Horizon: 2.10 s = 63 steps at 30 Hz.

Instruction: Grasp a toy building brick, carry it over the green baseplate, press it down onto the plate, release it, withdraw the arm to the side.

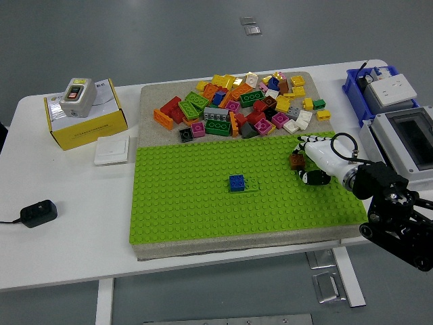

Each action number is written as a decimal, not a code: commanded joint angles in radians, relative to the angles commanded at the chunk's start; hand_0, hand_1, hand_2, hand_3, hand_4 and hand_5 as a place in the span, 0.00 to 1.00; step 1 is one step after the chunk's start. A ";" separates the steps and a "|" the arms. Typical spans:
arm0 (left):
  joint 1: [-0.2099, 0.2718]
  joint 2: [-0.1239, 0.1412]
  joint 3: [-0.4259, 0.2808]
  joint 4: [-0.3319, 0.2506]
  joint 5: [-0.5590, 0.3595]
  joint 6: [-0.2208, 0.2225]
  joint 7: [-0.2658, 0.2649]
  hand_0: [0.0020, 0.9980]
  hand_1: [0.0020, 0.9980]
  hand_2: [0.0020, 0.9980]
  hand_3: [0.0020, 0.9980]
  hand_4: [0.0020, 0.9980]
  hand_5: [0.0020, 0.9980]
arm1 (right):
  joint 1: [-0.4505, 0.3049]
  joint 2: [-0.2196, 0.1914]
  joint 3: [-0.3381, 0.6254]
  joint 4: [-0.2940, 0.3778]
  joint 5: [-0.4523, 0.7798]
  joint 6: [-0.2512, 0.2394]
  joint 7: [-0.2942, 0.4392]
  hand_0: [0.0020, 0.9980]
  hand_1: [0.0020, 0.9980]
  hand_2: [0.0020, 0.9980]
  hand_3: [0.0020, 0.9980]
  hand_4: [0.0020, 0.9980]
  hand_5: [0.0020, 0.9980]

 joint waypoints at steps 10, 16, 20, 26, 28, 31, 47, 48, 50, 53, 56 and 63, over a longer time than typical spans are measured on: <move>0.001 -0.001 0.003 0.000 -0.004 0.002 -0.001 0.70 0.72 0.73 0.78 0.45 0.53 | -0.006 -0.005 0.014 0.012 -0.011 -0.008 0.001 0.90 0.99 0.96 0.49 0.47 0.28; 0.003 -0.002 0.003 0.000 -0.004 0.003 -0.003 0.70 0.72 0.73 0.77 0.45 0.53 | -0.011 -0.017 0.027 0.073 -0.029 -0.011 -0.006 0.90 0.99 0.96 0.49 0.46 0.27; 0.005 -0.001 0.001 0.000 -0.002 0.003 -0.003 0.70 0.72 0.73 0.77 0.45 0.53 | -0.013 -0.020 0.001 0.141 -0.033 -0.011 -0.015 0.90 0.99 0.96 0.49 0.46 0.27; 0.007 -0.003 0.000 0.000 0.001 0.002 -0.003 0.70 0.72 0.73 0.77 0.44 0.53 | -0.025 0.004 -0.049 0.179 -0.022 -0.017 -0.017 0.90 0.98 0.96 0.49 0.44 0.26; 0.008 -0.003 -0.001 0.000 0.002 0.002 -0.003 0.70 0.72 0.73 0.77 0.44 0.53 | -0.028 0.011 -0.056 0.179 -0.021 -0.019 -0.016 0.90 0.98 0.96 0.49 0.44 0.26; 0.009 -0.003 -0.002 0.000 0.004 0.002 -0.003 0.70 0.72 0.73 0.77 0.44 0.53 | -0.030 0.019 -0.061 0.176 -0.019 -0.021 -0.015 0.90 0.98 0.96 0.49 0.44 0.26; 0.009 -0.004 -0.004 0.000 0.007 0.003 -0.004 0.70 0.72 0.73 0.77 0.44 0.53 | -0.020 0.059 -0.080 0.150 -0.003 -0.031 -0.007 0.90 0.98 0.96 0.50 0.43 0.27; 0.010 -0.004 -0.004 0.000 0.007 0.003 -0.004 0.70 0.72 0.73 0.77 0.44 0.53 | -0.019 0.062 -0.081 0.149 -0.002 -0.031 -0.007 0.90 0.98 0.96 0.50 0.43 0.27; 0.010 -0.004 -0.005 0.000 0.008 0.003 -0.004 0.70 0.72 0.73 0.77 0.44 0.53 | -0.018 0.066 -0.083 0.147 -0.002 -0.032 -0.006 0.90 0.98 0.96 0.50 0.43 0.27; 0.010 -0.004 -0.005 0.000 0.007 0.003 -0.004 0.70 0.72 0.73 0.77 0.44 0.53 | -0.017 0.074 -0.087 0.142 0.000 -0.032 -0.007 0.89 0.98 0.96 0.50 0.43 0.27; 0.009 -0.004 -0.006 0.000 0.008 0.004 -0.006 0.70 0.72 0.73 0.77 0.44 0.53 | -0.016 0.084 -0.085 0.135 0.001 -0.031 -0.009 0.89 0.98 0.96 0.50 0.43 0.27; 0.009 -0.004 -0.006 0.000 0.010 0.005 -0.009 0.70 0.72 0.72 0.77 0.43 0.53 | -0.019 0.106 -0.075 0.113 0.002 -0.032 -0.010 0.89 0.98 0.96 0.50 0.43 0.28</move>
